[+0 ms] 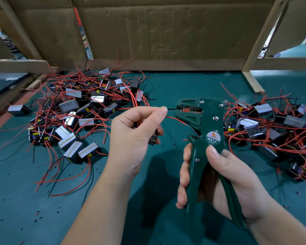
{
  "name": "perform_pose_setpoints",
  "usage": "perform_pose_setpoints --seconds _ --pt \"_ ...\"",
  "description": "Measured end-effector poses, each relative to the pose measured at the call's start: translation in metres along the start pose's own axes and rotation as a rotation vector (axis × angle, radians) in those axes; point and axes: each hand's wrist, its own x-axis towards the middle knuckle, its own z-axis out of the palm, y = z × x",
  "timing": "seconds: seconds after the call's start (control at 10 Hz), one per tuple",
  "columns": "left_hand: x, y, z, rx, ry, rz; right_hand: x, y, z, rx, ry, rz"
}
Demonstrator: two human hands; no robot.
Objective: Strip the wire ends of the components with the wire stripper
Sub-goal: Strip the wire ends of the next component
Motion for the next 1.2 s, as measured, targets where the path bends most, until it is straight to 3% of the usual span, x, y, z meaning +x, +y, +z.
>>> perform_pose_setpoints --seconds 0.3,0.6,0.7,0.8,0.9,1.0,1.2 --pt "0.000 -0.001 0.000 0.012 -0.010 0.007 -0.002 -0.002 0.000 -0.010 0.022 0.004" --pt "-0.002 -0.004 0.002 0.176 -0.087 0.004 0.005 -0.003 0.004 0.025 0.235 -0.074" --pt "-0.002 -0.003 0.003 0.195 -0.083 -0.009 0.004 -0.005 0.000 0.138 0.199 -0.120" --pt "0.002 -0.002 0.000 0.193 -0.032 -0.005 0.005 -0.010 -0.002 0.174 0.274 -0.115" --pt "0.005 -0.003 -0.002 0.157 0.048 0.006 0.005 -0.008 -0.003 0.149 0.273 0.012" --pt "0.004 -0.002 -0.002 0.122 0.094 0.034 0.005 0.000 0.001 0.136 0.157 0.079" --pt "0.004 -0.003 -0.004 0.180 0.121 0.099 0.004 0.005 0.006 0.109 0.027 0.003"
